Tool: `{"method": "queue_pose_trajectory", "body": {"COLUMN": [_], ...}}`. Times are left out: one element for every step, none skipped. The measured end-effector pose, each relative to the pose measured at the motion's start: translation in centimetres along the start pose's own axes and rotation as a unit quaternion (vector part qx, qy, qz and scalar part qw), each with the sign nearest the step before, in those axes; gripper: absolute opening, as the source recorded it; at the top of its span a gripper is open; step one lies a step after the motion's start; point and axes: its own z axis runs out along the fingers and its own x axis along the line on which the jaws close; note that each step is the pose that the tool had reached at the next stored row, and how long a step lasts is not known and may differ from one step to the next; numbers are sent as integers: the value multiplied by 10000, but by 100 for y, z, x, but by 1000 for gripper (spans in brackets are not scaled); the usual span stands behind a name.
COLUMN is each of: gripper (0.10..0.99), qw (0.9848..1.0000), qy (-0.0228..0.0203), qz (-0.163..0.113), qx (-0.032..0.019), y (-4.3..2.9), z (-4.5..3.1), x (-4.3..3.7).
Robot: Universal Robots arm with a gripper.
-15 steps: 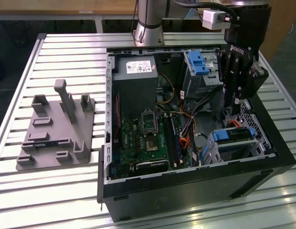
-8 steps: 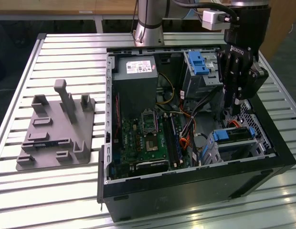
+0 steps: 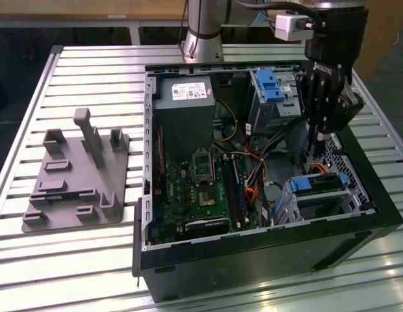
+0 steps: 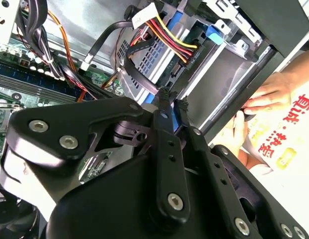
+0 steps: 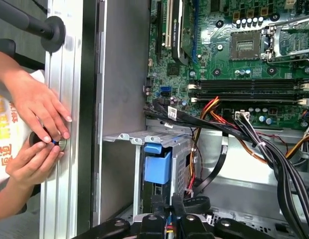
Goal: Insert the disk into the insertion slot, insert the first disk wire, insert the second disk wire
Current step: 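Insert the second disk wire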
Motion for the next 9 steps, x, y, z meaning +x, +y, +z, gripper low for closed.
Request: {"method": "queue_pose_trajectory", "body": {"gripper": [208,208,208,208,208,208,208,208,208], "qw": [10000,10000,10000,10000,10000,10000,10000,10000,10000], "qy": [18,33,47,59,68,74,76,76,77], "qz": [-1,-2,-3,-4,-4,-4,-5,-5,-5], "qx": [-1,-2,-3,-3,-4,-4,-4,-4,-4], "y": [0,0,0,0,0,0,0,1,1], "z": [-1,0,1,1,4,8,16,25,32], "x": [-2,-5,-7,-8,-10,-12,-15,-19,-22]}}
